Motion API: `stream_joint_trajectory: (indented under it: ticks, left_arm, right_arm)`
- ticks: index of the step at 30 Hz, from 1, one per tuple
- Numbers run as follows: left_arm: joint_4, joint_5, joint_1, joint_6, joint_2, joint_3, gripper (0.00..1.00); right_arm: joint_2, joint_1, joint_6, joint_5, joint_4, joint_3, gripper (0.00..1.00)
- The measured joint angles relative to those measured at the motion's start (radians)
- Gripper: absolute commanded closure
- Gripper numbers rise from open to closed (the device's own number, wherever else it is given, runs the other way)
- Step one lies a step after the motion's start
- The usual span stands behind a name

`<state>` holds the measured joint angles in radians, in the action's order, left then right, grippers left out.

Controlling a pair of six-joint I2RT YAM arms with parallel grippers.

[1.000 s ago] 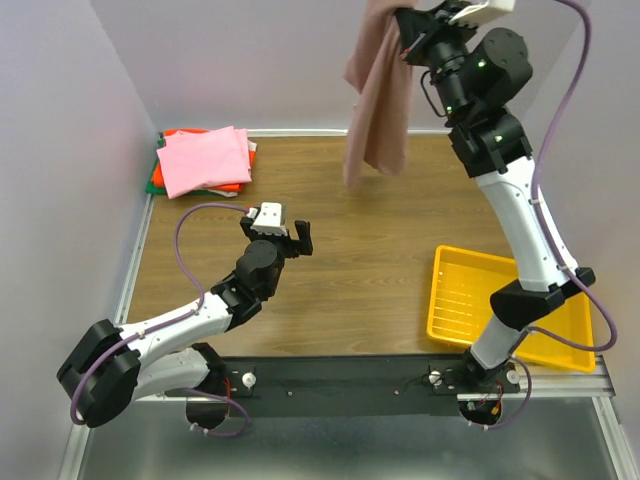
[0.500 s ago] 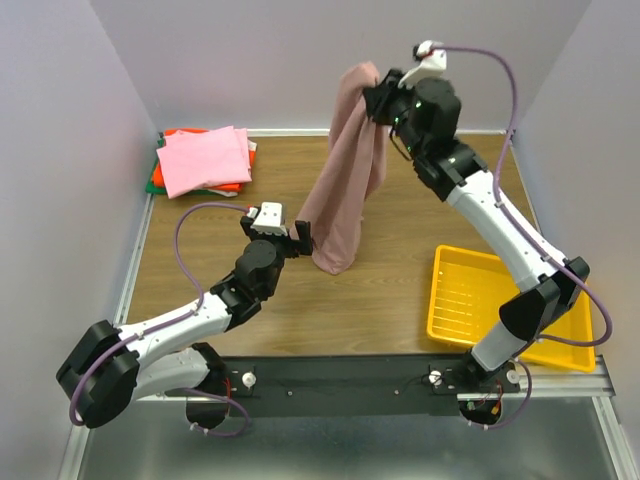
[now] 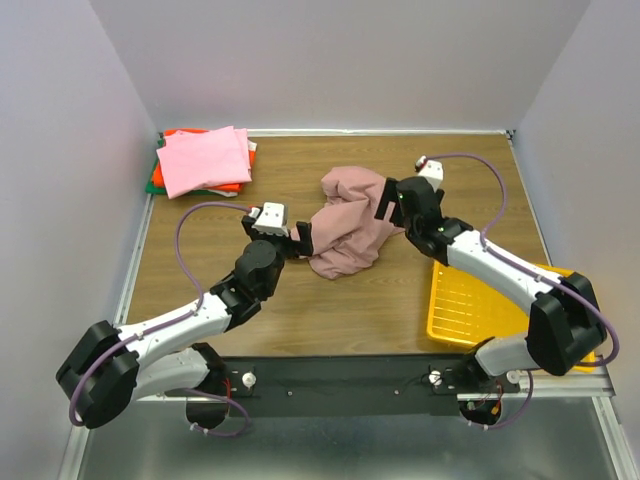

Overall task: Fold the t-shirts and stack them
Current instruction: Move the tshirt to the center of the board, then flatten the tshirt out

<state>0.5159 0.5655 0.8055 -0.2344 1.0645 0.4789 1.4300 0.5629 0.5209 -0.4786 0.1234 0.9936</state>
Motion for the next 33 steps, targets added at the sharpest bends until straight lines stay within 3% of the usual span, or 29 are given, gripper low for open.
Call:
stream_joint_trajectory:
  ticks: [9,18,22,30,33]
  left_arm:
    - [0.021,-0.029,0.0,0.011,0.062,0.002,0.02]
    - [0.02,-0.143,0.0,0.036,0.299,0.085,0.03]
    - [0.016,-0.166,0.0,0.048,0.377,0.122,0.12]
    - [-0.042,-0.164,-0.003,0.068,0.536,0.216,0.17]
    - [-0.075,-0.163,-0.015,0.066,0.586,0.253,0.27]
  right_arm:
    - [-0.058,0.0,0.069,0.066,0.002,-0.156,0.04]
    - [-0.02,0.0,0.101,0.143,-0.001,-0.157,0.04]
    - [0.032,0.0,0.091,0.144,-0.001,-0.153,0.06]
    - [0.158,0.0,0.043,0.149,0.001,-0.084,0.09]
    - [0.2,0.0,0.027,0.157,0.0,-0.047,0.18]
